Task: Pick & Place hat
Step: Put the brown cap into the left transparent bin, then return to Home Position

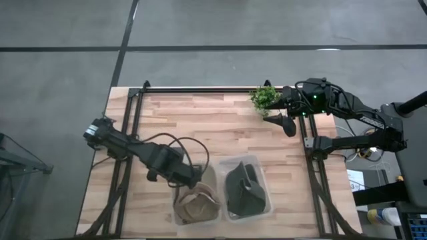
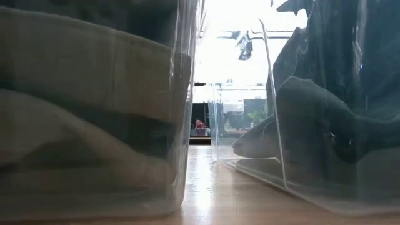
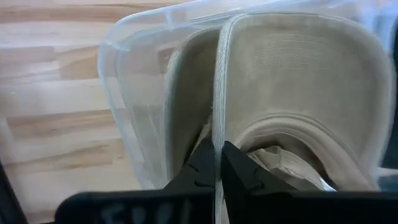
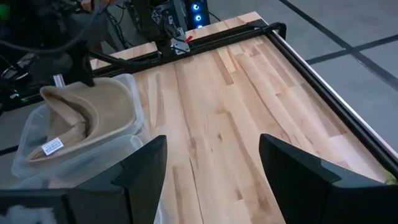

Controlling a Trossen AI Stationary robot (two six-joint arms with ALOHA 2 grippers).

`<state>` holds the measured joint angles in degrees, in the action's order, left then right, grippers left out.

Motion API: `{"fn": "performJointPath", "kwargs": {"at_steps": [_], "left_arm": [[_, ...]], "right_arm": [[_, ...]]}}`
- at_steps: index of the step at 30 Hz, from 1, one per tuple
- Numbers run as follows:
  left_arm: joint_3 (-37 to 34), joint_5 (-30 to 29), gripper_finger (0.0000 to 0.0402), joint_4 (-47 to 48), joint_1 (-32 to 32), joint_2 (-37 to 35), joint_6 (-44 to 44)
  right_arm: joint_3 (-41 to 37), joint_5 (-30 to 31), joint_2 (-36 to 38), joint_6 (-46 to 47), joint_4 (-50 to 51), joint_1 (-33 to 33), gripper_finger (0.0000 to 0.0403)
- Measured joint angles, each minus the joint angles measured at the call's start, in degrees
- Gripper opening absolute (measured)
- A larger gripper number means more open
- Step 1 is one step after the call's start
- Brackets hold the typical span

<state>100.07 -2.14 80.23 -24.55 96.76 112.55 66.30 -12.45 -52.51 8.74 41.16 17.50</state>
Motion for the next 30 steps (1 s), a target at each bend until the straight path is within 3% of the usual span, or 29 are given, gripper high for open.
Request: {"fn": "performJointPath", "kwargs": {"at_steps": [7,17,21,25,30], "left_arm": [[0.0,1.1,0.0023,1.4,0.7,2.8,-0.9],[-0.1,3.1,0.015,2.7,3.1,2.1,-9.0],[0.0,3.2,0.0183,4.3,3.5,-0.3,-12.3],[0.0,-10.1,0.0191,4.0,3.7,-3.6,-19.4],[0.0,-40.6,0.0192,-4.2,3.7,-7.1,-39.6]], "right_arm": [[0.0,0.0,0.0,-0.2,0.1,0.0,0.0249],[0.0,-0.1,-0.1,0.3,0.2,0.0,0.0249],[0.0,0.8,-0.1,0.2,0.4,0.0,0.0249],[-0.1,0.5,-0.1,-2.1,1.8,0.0,0.0249],[-2.7,-0.9,-1.4,-5.5,-5.0,0.0,0.0248]]}}
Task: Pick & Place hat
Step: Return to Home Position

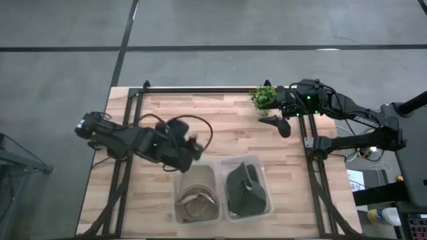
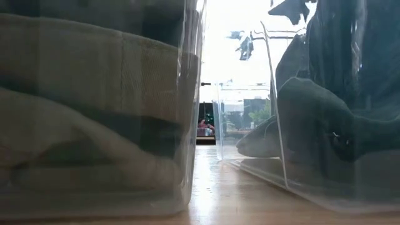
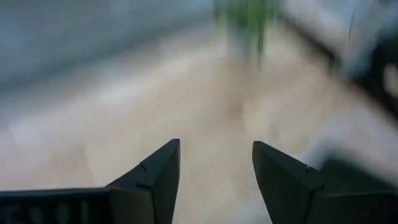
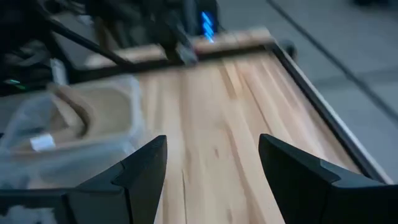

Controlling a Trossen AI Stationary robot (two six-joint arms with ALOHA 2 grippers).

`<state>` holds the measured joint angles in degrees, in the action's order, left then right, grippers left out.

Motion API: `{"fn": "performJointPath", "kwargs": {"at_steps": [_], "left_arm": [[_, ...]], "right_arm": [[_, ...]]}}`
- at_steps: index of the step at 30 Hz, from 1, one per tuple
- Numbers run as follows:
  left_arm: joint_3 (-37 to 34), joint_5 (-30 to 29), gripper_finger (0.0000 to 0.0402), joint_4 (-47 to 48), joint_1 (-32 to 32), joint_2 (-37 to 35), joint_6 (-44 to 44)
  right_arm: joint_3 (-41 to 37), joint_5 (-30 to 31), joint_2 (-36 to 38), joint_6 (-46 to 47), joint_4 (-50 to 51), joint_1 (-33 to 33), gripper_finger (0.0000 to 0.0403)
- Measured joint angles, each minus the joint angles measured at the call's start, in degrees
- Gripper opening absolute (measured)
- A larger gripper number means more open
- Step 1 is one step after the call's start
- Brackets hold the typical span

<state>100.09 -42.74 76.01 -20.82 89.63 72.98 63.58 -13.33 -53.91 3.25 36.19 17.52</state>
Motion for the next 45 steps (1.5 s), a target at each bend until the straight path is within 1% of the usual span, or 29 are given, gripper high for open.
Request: {"fn": "performJointPath", "kwargs": {"at_steps": [2,3,4,5,8,10,11,12,15,17,18,19,21,24,25,28,33,39,41,45], "left_arm": [[0.0,-15.4,0.0192,-3.5,0.0,-1.0,-9.1],[0.0,-21.9,0.0192,-4.9,0.2,-1.6,-13.3],[0.0,-25.9,0.0193,-6.0,0.6,-2.2,-16.8],[0.0,-27.1,0.0193,-6.4,1.4,-3.0,-19.5],[-0.1,-22.2,0.0193,-6.7,3.8,-6.3,-23.1],[-0.3,-17.3,0.0193,-9.5,4.8,-8.6,-29.0],[-0.8,-13.1,0.0193,-13.0,5.2,-9.7,-34.0],[-1.6,-7.7,0.0193,-18.0,5.8,-10.8,-39.7],[-5.8,11.1,0.0193,-36.8,8.0,-13.5,-56.3],[-9.6,21.8,0.0193,-48.2,10.0,-15.3,-64.0],[-11.6,26.2,0.0193,-52.4,11.2,-16.3,-66.8],[-13.8,30.4,0.0193,-55.9,12.6,-17.5,-68.5],[-18.8,37.2,0.0193,-60.2,16.0,-20.4,-68.5],[-27.8,44.2,0.0193,-64.4,22.0,-25.3,-65.2],[-30.9,45.5,0.0193,-65.9,23.6,-27.1,-64.8],[-40.0,45.4,0.0193,-70.9,26.8,-33.7,-64.8],[-52.9,39.7,0.0193,-79.8,29.0,-43.9,-64.1],[-62.6,39.7,0.0193,-80.5,28.7,-52.0,-59.0],[-65.8,39.4,0.0193,-80.3,28.6,-54.2,-58.6],[-71.3,35.1,0.0193,-80.1,28.6,-58.3,-55.3]], "right_arm": [[-2.5,-3.4,-0.2,-2.0,-7.3,0.0,0.0244],[-3.8,-5.7,-0.2,-2.3,-11.3,0.0,0.0242],[-5.2,-7.6,-0.2,-2.8,-15.3,0.0,0.0239],[-6.5,-9.1,-0.1,-3.6,-18.8,0.0,0.0236],[-10.3,-9.7,0.4,-5.9,-27.7,0.0,0.0229],[-12.0,-8.7,0.8,-4.0,-33.1,0.1,0.0227],[-12.7,-8.2,1.0,-3.1,-35.0,0.1,0.0226],[-13.4,-7.9,1.2,-2.5,-36.3,0.2,0.0226],[-14.8,-7.3,1.2,-2.4,-37.6,0.2,0.0228],[-15.8,-4.4,1.0,-7.2,-37.2,0.2,0.0231],[-16.3,-2.9,1.0,-9.0,-35.9,0.2,0.0232],[-16.8,-2.4,1.0,-9.0,-34.6,0.2,0.0233],[-17.5,-1.9,0.9,-6.3,-34.9,0.2,0.0233],[-18.0,-1.9,1.9,-6.3,-35.8,0.0,0.0231],[-18.1,-1.9,2.5,-7.3,-35.9,0.0,0.0231],[-18.1,-1.9,4.8,-8.1,-36.9,0.0,0.0231],[-19.0,-1.6,9.3,-9.0,-36.3,0.5,0.0236],[-21.3,-1.7,13.4,-7.3,-31.1,0.5,0.024],[-24.2,-1.7,14.8,-6.4,-30.7,0.5,0.0239],[-31.7,-1.7,18.7,-4.5,-35.2,0.5,0.0235]]}}
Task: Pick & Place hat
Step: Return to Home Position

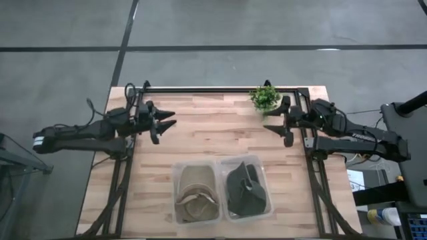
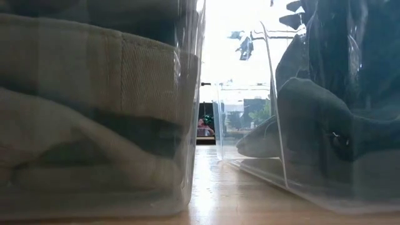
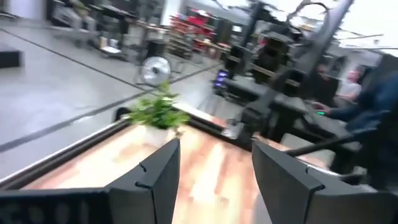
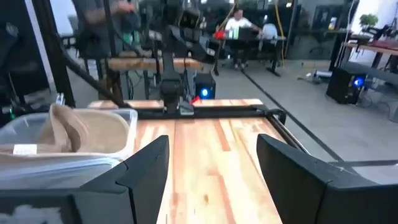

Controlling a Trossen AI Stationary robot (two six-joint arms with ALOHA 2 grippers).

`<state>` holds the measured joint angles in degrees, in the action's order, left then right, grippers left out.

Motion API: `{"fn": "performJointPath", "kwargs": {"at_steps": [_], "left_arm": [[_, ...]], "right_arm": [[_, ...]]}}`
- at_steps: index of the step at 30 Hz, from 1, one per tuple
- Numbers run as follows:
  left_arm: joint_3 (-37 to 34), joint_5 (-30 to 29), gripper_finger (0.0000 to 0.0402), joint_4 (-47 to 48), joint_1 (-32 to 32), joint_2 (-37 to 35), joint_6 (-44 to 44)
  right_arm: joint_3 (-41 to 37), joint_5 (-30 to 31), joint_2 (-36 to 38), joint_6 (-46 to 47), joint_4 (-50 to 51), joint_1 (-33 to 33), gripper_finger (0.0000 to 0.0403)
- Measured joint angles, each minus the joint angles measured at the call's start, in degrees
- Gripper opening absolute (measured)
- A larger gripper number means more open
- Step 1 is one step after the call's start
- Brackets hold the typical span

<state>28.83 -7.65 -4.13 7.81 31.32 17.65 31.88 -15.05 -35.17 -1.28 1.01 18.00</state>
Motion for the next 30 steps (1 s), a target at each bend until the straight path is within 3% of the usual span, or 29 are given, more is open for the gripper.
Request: {"fn": "performJointPath", "kwargs": {"at_steps": [5,10,17,21,30], "left_arm": [[-6.1,-3.0,0.0193,0.0,0.0,-4.5,-1.6],[-10.0,-6.1,0.0193,-0.3,0.0,-6.4,3.1],[-11.7,-5.1,0.0193,-0.4,0.0,-7.9,-2.5],[-14.9,-5.0,0.0193,-4.9,0.0,-10.9,-3.7],[-23.9,-4.6,0.0193,-9.0,0.0,-19.8,-1.5]], "right_arm": [[-9.3,0.1,5.5,6.2,-8.8,0.0,0.0239],[-15.7,0.2,9.5,7.3,-9.0,0.0,0.0245],[-20.7,0.2,13.3,6.0,-8.6,0.0,0.0244],[-23.3,0.2,15.7,3.6,-8.7,0.0,0.0243],[-29.6,0.4,22.6,2.4,-10.5,0.0,0.0251]]}}
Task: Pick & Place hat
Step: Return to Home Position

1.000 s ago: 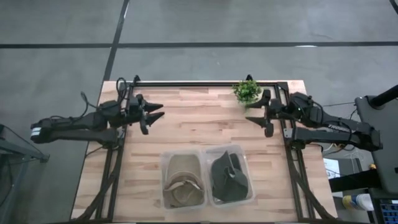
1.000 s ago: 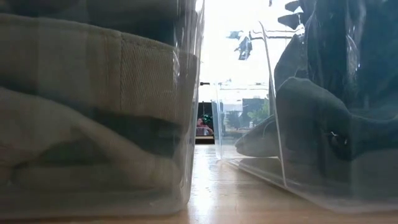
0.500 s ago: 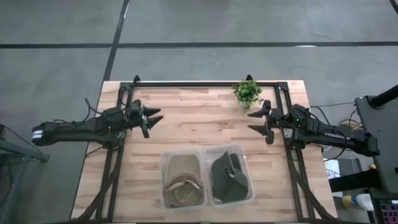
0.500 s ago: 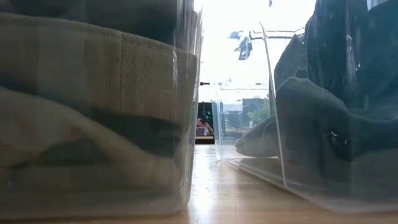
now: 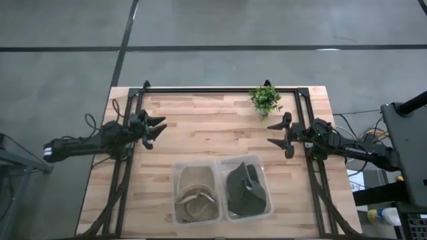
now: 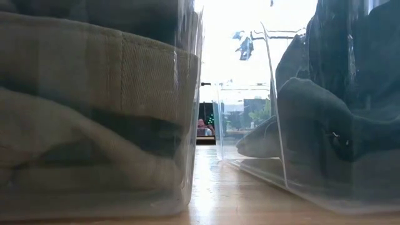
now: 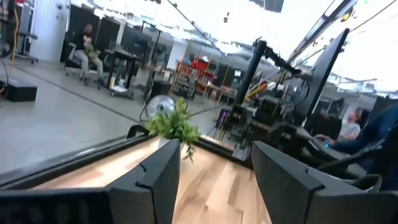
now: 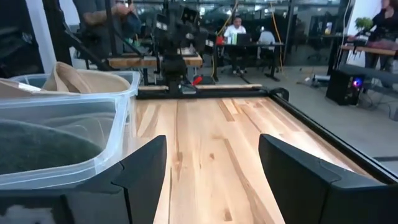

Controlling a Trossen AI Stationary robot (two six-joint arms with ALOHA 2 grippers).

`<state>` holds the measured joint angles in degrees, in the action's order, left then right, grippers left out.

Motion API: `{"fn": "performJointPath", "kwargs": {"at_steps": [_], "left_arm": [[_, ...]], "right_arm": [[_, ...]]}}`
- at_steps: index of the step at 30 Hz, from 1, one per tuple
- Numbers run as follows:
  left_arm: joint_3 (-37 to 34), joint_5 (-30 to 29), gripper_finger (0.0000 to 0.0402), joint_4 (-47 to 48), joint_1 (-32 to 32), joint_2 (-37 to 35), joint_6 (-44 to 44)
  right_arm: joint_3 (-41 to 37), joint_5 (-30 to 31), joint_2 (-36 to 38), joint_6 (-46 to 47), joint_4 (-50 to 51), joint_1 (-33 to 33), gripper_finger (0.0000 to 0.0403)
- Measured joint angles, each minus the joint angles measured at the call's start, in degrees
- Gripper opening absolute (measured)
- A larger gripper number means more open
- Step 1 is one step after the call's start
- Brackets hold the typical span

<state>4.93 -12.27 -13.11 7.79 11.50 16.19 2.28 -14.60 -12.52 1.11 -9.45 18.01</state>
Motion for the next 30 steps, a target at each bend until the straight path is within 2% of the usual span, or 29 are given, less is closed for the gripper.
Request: {"fn": "performJointPath", "kwargs": {"at_steps": [7,11,20,30], "left_arm": [[-4.4,0.2,0.0193,0.9,0.0,-5.9,0.4],[-4.4,-0.2,0.0193,7.6,0.0,-7.8,0.7],[-4.4,-4.2,0.0193,9.3,0.0,-10.0,-0.8],[-4.5,-4.3,0.0193,9.4,0.0,-9.3,0.9]], "right_arm": [[-1.8,0.0,6.0,-0.8,4.2,0.0,0.0246],[-1.8,0.1,8.5,-2.5,6.7,0.0,0.0242],[-1.8,0.2,8.2,-0.9,6.7,0.0,0.025],[-1.8,0.3,7.4,0.1,6.7,0.0,0.0245]]}}
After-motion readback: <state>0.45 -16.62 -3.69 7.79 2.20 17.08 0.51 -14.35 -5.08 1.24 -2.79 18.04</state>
